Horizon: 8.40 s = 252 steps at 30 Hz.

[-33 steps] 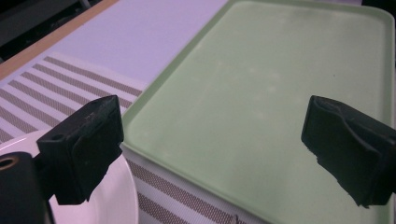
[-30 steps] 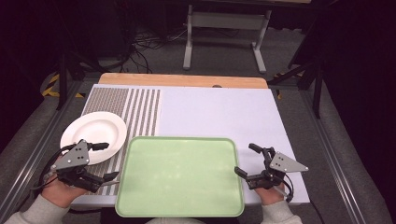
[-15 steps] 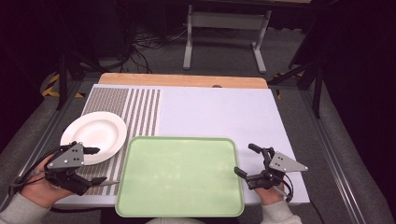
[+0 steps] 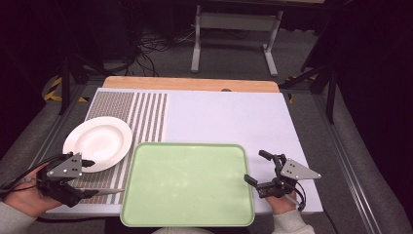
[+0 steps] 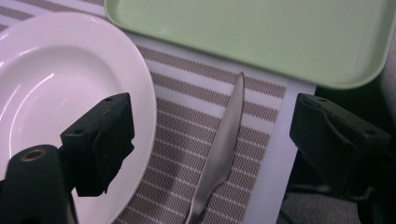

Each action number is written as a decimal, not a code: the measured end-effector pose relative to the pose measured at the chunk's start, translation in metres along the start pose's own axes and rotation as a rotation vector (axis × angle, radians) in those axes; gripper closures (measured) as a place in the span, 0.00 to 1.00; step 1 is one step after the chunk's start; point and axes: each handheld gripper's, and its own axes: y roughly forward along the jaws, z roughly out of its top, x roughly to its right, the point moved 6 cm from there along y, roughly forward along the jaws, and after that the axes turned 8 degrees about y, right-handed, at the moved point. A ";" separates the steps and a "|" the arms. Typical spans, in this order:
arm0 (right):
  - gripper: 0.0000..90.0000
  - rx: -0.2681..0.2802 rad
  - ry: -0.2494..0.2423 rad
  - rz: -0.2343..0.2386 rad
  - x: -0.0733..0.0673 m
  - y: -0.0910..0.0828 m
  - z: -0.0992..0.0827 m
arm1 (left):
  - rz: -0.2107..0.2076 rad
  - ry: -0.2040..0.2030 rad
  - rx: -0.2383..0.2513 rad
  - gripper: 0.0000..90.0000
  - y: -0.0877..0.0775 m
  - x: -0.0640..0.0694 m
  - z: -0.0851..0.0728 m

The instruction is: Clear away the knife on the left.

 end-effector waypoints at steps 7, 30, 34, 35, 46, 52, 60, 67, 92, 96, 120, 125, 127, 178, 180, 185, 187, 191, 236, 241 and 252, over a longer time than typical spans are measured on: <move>0.02 -0.004 0.000 0.004 0.000 0.001 -0.001 | -0.041 0.013 -0.088 0.21 -0.002 -0.001 -0.015; 0.02 -0.014 0.003 0.008 0.000 0.003 -0.002 | -0.151 0.056 -0.387 0.39 0.014 -0.012 -0.049; 0.02 -0.015 0.004 0.008 0.000 0.003 -0.002 | -0.173 0.067 -0.423 0.42 0.018 -0.013 -0.052; 0.02 -0.016 0.006 0.010 0.000 0.003 -0.002 | -0.179 0.069 -0.427 0.43 0.020 -0.014 -0.053; 0.02 -0.014 0.006 0.011 -0.001 0.002 -0.003 | -0.207 0.138 -0.535 0.60 0.029 -0.017 -0.061; 0.02 -0.015 0.008 0.010 0.000 0.000 -0.003 | -0.222 0.198 -0.569 0.76 0.031 -0.016 -0.061; 0.02 -0.014 0.010 0.010 -0.001 -0.002 -0.004 | -0.218 0.342 -0.604 0.88 0.034 -0.013 -0.061; 0.02 -0.013 0.011 0.013 -0.001 -0.002 -0.004 | -0.218 0.355 -0.618 0.89 0.034 -0.013 -0.061; 0.02 -0.012 0.015 0.008 0.000 -0.002 -0.003 | -0.152 0.195 -0.569 0.89 0.006 -0.016 -0.034; 0.02 -0.010 0.017 0.008 0.000 -0.002 -0.003 | -0.152 0.141 -0.530 0.89 0.001 -0.015 -0.023; 0.02 -0.009 0.015 0.010 0.000 -0.003 -0.003 | -0.213 -0.122 -0.337 0.89 -0.010 -0.010 0.036; 0.02 -0.013 0.015 0.010 0.000 -0.002 -0.003 | -0.213 -0.142 -0.289 0.89 -0.006 -0.010 0.045; 0.02 -0.011 0.016 0.010 0.000 -0.002 -0.003 | -0.219 -0.146 -0.267 0.89 -0.003 -0.010 0.050; 0.02 -0.012 0.013 0.022 -0.001 -0.002 -0.003 | -0.349 -0.236 -0.052 0.89 0.077 0.022 0.115; 0.02 -0.012 0.012 0.022 -0.001 -0.002 -0.003 | -0.356 -0.234 -0.057 0.89 0.080 0.023 0.116; 0.02 -0.012 0.013 0.022 -0.001 -0.002 -0.003 | -0.376 -0.237 -0.085 0.89 0.089 0.026 0.116; 0.02 -0.011 0.014 0.023 -0.001 -0.002 -0.003 | -0.385 -0.242 -0.093 0.89 0.093 0.028 0.116; 0.02 -0.012 0.015 0.022 -0.001 -0.002 -0.003 | -0.392 -0.234 -0.118 0.89 0.096 0.029 0.116; 0.03 -0.015 0.014 0.027 -0.001 -0.002 -0.004 | -0.384 -0.333 -0.272 0.89 0.120 0.036 0.109; 0.03 -0.014 0.015 0.026 -0.001 -0.002 -0.004 | -0.385 -0.333 -0.271 0.89 0.120 0.036 0.109; 0.03 -0.010 0.017 0.031 -0.001 -0.002 -0.004 | -0.399 -0.328 -0.251 0.65 0.117 0.034 0.109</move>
